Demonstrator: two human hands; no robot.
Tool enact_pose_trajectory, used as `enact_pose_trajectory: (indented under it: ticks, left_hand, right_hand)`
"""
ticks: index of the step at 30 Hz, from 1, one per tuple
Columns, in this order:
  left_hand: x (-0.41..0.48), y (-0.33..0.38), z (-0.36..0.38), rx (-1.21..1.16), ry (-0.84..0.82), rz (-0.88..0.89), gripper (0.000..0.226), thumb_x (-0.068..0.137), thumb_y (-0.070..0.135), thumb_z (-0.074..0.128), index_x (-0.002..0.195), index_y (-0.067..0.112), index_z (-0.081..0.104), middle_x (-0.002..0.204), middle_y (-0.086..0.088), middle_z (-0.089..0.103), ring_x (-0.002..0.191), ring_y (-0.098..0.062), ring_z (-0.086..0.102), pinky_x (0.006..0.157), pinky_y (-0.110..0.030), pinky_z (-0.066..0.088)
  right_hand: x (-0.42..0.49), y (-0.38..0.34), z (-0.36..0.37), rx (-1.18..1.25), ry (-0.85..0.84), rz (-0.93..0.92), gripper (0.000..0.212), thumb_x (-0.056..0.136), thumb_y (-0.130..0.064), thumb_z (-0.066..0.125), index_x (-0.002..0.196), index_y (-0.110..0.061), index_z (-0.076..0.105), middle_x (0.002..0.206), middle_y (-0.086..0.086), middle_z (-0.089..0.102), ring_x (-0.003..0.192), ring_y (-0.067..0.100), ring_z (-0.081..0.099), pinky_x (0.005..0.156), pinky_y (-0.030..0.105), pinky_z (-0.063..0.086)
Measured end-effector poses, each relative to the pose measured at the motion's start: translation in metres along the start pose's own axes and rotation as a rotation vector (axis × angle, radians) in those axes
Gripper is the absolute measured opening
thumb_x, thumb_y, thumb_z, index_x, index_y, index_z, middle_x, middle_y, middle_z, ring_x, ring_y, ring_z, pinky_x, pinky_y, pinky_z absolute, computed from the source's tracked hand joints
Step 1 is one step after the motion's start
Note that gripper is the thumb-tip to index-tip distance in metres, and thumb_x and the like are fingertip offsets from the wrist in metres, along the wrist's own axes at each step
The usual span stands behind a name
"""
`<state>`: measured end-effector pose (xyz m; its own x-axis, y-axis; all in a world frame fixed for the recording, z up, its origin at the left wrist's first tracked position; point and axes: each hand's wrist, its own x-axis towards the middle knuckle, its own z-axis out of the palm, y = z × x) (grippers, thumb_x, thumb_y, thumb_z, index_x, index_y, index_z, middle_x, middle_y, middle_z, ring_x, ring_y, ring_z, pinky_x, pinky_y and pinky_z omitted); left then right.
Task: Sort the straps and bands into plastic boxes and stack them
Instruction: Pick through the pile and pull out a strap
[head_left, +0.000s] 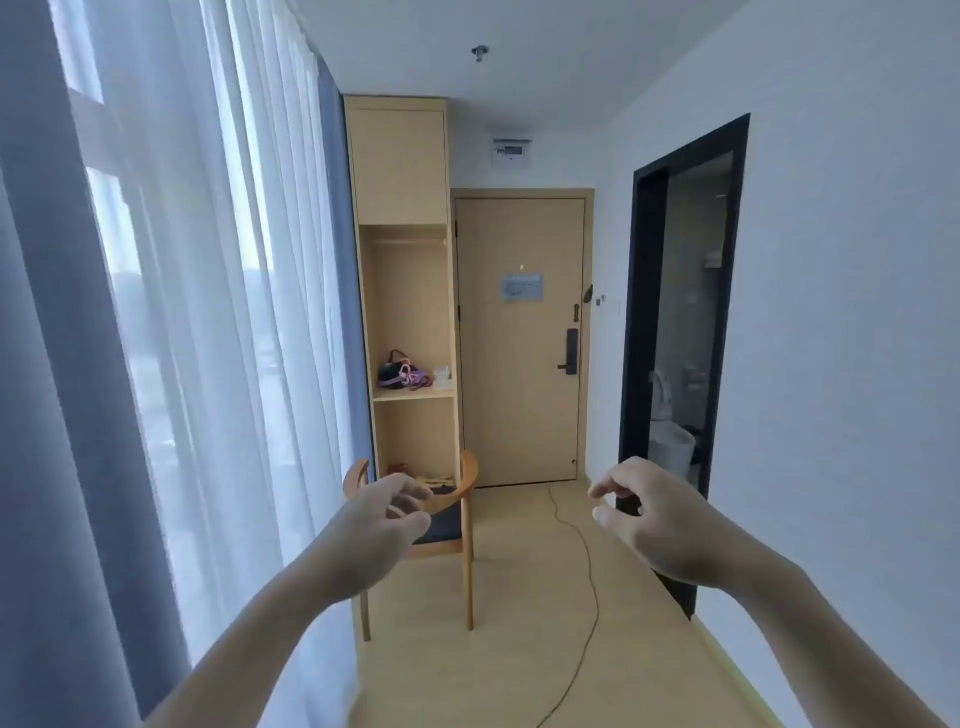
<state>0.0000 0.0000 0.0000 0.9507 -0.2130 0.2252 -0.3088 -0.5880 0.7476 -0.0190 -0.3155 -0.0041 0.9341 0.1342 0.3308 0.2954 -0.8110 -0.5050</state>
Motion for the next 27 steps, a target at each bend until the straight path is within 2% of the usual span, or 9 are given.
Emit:
enact_pose_trajectory:
  ticks: [6, 10, 14, 18, 21, 24, 27]
  left_hand:
    - [0.095, -0.012, 0.049, 0.03, -0.007, 0.003, 0.013, 0.099, 0.02, 0.059, 0.107, 0.03, 0.06, 0.101, 0.008, 0.063, 0.09, -0.011, 0.063, 0.061, -0.012, 0.047]
    - [0.167, -0.017, 0.089, 0.049, -0.029, -0.059, 0.012, 0.099, 0.022, 0.06, 0.108, 0.03, 0.061, 0.103, 0.007, 0.062, 0.095, -0.012, 0.063, 0.072, -0.018, 0.049]
    - [0.232, -0.017, 0.123, 0.051, -0.016, -0.069, 0.011, 0.098, 0.024, 0.062, 0.106, 0.032, 0.062, 0.102, 0.009, 0.062, 0.094, -0.011, 0.064, 0.074, -0.019, 0.051]
    - [0.284, -0.019, 0.143, 0.108, -0.046, -0.091, 0.014, 0.097, 0.027, 0.061, 0.109, 0.035, 0.062, 0.104, 0.017, 0.056, 0.099, -0.009, 0.063, 0.089, -0.027, 0.052]
    - [0.325, -0.019, 0.151, 0.096, -0.01, -0.073, 0.012, 0.099, 0.024, 0.061, 0.103, 0.035, 0.062, 0.101, 0.012, 0.059, 0.095, -0.009, 0.062, 0.076, -0.017, 0.047]
    - [0.369, -0.024, 0.156, 0.104, 0.022, -0.056, 0.012, 0.099, 0.02, 0.06, 0.105, 0.031, 0.062, 0.098, 0.01, 0.061, 0.091, -0.011, 0.062, 0.063, -0.008, 0.046]
    - [0.419, -0.039, 0.159, 0.11, 0.043, -0.041, 0.015, 0.099, 0.019, 0.059, 0.112, 0.026, 0.063, 0.099, 0.011, 0.06, 0.091, -0.01, 0.061, 0.06, -0.003, 0.044]
  right_hand:
    - [0.065, 0.07, 0.004, -0.027, -0.091, 0.033, 0.017, 0.092, -0.048, 0.055, 0.103, -0.036, 0.062, 0.105, -0.017, 0.061, 0.098, 0.006, 0.06, 0.087, 0.03, 0.054]
    - [0.11, 0.128, -0.01, 0.018, -0.145, 0.074, 0.013, 0.093, -0.045, 0.057, 0.096, -0.035, 0.064, 0.094, -0.014, 0.067, 0.089, 0.006, 0.064, 0.082, 0.032, 0.058]
    - [0.165, 0.189, -0.032, 0.0, -0.112, 0.093, 0.008, 0.096, -0.039, 0.058, 0.094, -0.033, 0.064, 0.09, -0.013, 0.067, 0.086, 0.009, 0.065, 0.079, 0.031, 0.059]
    - [0.208, 0.23, -0.023, 0.018, -0.155, 0.106, 0.008, 0.095, -0.039, 0.058, 0.094, -0.034, 0.064, 0.09, -0.014, 0.067, 0.087, 0.007, 0.064, 0.08, 0.029, 0.058]
    - [0.241, 0.251, -0.009, 0.014, -0.199, 0.1, 0.012, 0.092, -0.044, 0.056, 0.095, -0.036, 0.064, 0.093, -0.016, 0.067, 0.089, 0.006, 0.064, 0.082, 0.032, 0.058]
    - [0.282, 0.271, 0.002, 0.047, -0.15, 0.094, 0.009, 0.093, -0.042, 0.056, 0.097, -0.037, 0.062, 0.098, -0.016, 0.065, 0.092, 0.006, 0.063, 0.084, 0.032, 0.057]
    - [0.333, 0.289, 0.014, 0.042, -0.097, 0.069, 0.011, 0.096, -0.039, 0.056, 0.107, -0.039, 0.059, 0.106, -0.019, 0.06, 0.098, 0.003, 0.059, 0.088, 0.03, 0.053]
